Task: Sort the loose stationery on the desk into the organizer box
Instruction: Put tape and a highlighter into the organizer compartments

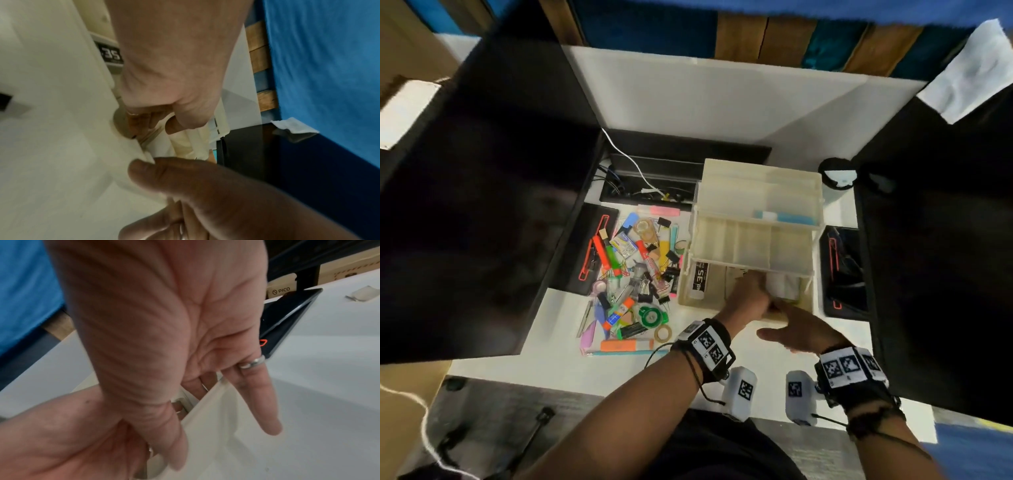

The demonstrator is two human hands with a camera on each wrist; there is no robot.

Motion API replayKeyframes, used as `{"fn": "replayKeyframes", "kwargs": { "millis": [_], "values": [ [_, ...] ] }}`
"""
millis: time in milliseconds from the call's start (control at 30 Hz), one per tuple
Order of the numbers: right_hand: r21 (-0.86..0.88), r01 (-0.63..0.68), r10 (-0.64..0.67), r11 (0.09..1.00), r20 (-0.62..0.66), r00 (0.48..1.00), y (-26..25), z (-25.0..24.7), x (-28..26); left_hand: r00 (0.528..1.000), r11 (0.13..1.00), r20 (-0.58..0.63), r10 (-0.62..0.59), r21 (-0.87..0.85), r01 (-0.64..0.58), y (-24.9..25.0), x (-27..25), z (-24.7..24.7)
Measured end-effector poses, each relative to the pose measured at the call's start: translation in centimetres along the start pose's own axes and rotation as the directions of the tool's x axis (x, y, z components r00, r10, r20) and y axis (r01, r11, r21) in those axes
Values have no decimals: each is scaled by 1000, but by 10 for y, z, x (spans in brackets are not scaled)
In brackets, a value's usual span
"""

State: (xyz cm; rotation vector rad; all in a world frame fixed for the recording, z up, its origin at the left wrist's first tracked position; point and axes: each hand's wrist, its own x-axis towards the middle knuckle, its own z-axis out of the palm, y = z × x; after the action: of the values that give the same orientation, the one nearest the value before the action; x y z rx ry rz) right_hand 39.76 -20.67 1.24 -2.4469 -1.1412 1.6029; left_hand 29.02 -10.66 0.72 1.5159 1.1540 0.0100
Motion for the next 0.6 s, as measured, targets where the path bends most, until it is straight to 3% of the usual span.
{"fn": "replayKeyframes", "kwargs": {
  "millis": [100, 200, 267, 333, 433, 500, 600],
  "values": [
    [-98, 58, -81, 993, -249, 965, 2, 15, -8, 996, 998, 88, 22, 54, -27, -10, -14, -32],
    [100, 210, -120, 972, -561, 819, -17, 31, -21, 977, 992, 178, 121, 16, -125, -29, -36, -77],
    [24, 316, -225, 949, -652, 724, -46, 45, -30, 988, 992, 92, 125, 23, -128, -53, -53, -116],
    [-78, 411, -376, 908, -584, 720, -76, 64, -35, 995, 989, -38, 94, 117, -89, -82, -68, -153],
    [-118, 515, -525, 849, -296, 798, -111, 99, -25, 985, 956, -156, 69, 292, -21, -131, -88, -196],
    [-180, 539, -566, 823, -177, 805, -132, 119, -14, 985, 920, -167, 53, 392, 17, -160, -100, -212],
    [-236, 546, -579, 804, -96, 810, -163, 141, 0, 987, 896, -157, 33, 443, 41, -193, -116, -217]
  ]
}}
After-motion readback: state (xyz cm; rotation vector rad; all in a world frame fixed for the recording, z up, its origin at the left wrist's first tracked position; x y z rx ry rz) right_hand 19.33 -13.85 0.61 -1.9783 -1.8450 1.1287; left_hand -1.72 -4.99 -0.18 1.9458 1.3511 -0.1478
